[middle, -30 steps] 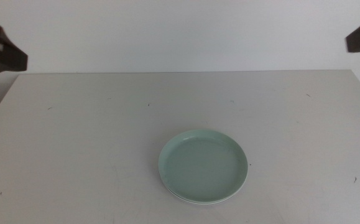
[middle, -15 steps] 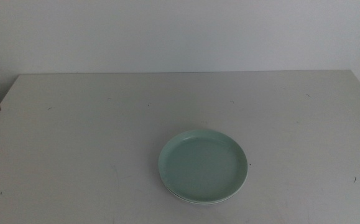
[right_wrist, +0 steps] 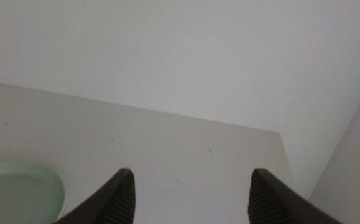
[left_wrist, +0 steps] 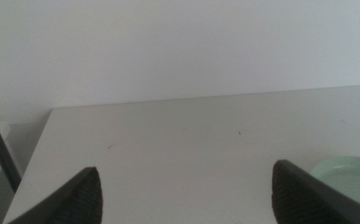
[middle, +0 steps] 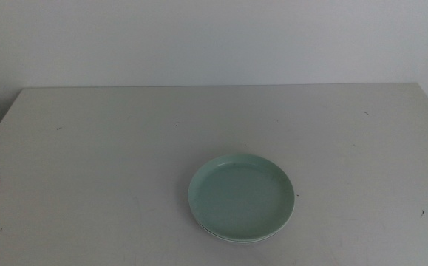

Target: Stack the three bowls on top of each other.

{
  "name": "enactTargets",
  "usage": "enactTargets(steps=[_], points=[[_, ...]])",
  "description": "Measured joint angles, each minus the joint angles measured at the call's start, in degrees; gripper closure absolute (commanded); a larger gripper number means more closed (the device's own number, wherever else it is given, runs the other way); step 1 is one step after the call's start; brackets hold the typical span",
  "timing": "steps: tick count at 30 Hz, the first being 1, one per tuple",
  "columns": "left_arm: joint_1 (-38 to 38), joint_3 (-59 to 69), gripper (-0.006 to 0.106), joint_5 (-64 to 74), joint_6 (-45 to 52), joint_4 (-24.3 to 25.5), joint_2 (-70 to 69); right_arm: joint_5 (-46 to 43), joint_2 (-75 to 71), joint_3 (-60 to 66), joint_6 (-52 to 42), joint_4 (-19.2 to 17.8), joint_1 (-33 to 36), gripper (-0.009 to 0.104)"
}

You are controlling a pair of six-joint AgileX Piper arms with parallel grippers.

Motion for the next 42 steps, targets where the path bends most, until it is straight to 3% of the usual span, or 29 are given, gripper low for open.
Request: enactTargets(steps=[5, 10, 21, 24, 33, 42], points=[[0.00, 0.26, -0.005, 0.42, -0.62, -1.86, 0.00, -3.11, 0.00, 0.45, 0.00, -0.02, 0.00, 0.049], [0.00, 0.42, -0.005, 3.44, -3.49, -8.48, 0.00, -3.37, 0.00, 0.45, 0.00, -0.07, 0.00, 0.049], [0.00, 0.42, -0.005, 3.82, -4.21, -9.40, 0.00, -3.67, 0.00, 0.90, 0.00, -0.15, 0.00, 0.049], [0.04, 0.48, -0.005, 3.71, -4.26, -7.89, -0.53, -4.03, -0.90, 2.53, 0.00, -0.28, 0.00, 0.049], [0.04, 7.90, -0.005, -6.43, -4.26, 6.00, -9.20, -5.78, -10.12, 13.99, 0.00, -1.45, -0.37, 0.049], [0.04, 21.34, -0.005, -7.28, -4.26, 6.91, -17.66, -6.83, -19.28, 24.34, 0.00, -3.45, -5.25, 0.049]])
